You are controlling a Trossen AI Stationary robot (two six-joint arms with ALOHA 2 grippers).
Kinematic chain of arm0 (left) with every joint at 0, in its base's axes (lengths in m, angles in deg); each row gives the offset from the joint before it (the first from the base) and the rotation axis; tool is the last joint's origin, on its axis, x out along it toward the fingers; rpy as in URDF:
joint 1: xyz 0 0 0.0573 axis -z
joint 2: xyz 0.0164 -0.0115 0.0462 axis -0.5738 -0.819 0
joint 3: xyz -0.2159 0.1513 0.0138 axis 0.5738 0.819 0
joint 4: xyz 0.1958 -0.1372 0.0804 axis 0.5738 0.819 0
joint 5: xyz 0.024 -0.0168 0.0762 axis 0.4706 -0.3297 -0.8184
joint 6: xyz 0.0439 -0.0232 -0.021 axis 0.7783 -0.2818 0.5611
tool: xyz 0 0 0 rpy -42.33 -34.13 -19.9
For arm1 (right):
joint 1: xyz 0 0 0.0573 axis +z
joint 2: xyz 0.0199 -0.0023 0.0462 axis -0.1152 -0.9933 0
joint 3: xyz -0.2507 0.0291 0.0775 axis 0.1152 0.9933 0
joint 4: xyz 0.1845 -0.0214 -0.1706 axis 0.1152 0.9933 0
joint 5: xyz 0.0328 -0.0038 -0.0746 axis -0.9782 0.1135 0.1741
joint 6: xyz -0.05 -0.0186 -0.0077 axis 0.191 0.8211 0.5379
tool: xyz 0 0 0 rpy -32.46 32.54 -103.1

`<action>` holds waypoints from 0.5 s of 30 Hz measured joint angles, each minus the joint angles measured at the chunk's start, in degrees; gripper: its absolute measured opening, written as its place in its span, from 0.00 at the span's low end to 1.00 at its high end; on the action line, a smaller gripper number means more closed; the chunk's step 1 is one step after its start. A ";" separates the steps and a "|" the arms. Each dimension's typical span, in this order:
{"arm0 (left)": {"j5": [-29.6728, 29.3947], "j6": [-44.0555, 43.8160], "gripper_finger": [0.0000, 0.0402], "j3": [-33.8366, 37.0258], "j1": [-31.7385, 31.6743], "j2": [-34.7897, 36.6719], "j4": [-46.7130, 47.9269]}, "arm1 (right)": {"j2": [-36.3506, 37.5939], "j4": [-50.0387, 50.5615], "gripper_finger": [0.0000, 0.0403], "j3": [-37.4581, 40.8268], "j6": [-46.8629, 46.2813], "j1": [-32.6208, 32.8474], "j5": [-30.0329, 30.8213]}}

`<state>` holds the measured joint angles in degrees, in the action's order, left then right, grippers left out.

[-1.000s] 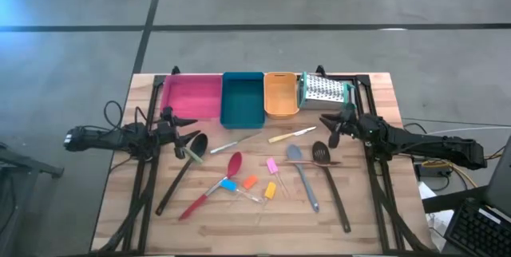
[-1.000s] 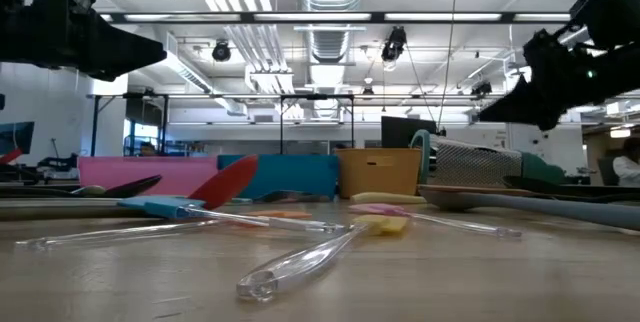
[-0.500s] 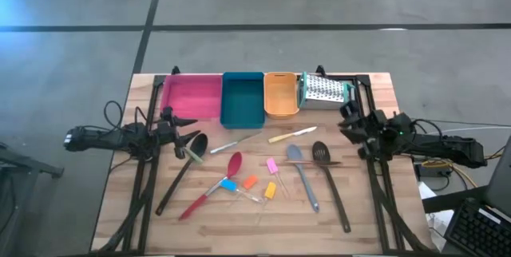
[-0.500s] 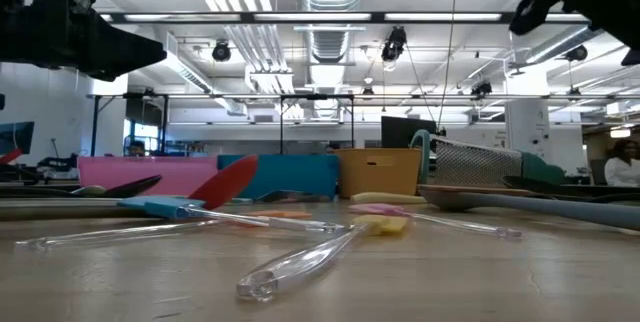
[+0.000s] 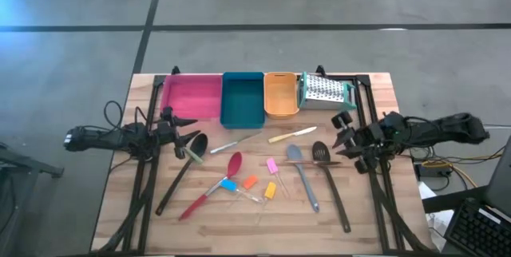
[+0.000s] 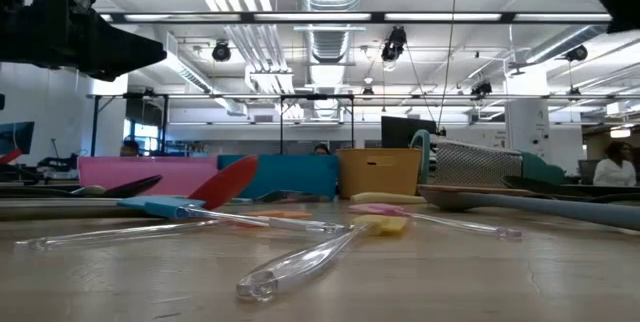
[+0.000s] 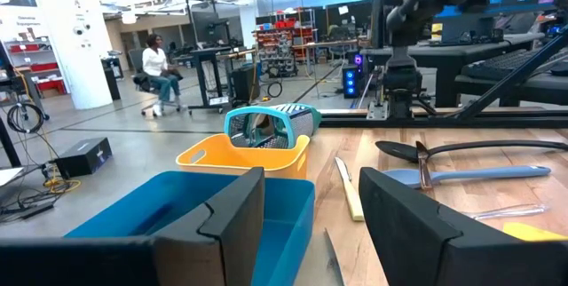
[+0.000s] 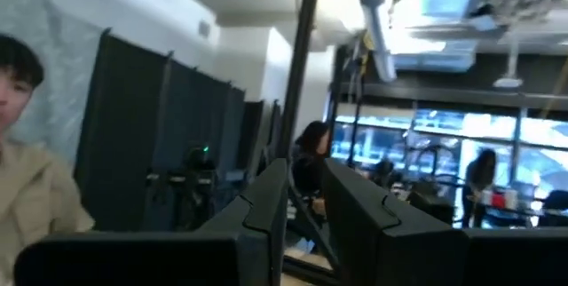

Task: Pick & Place Kitchen Items
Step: Put the gold knife into the blue bin

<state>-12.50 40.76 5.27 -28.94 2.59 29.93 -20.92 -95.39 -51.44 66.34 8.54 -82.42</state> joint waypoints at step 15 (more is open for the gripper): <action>0.01 0.00 0.47 0.00 0.01 0.00 -0.01 | -30.45 52.25 0.09 -28.29 -0.61 8.62 27.14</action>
<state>-12.49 40.76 5.27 -28.93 2.59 29.92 -51.37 -43.15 -79.74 65.72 17.16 -55.28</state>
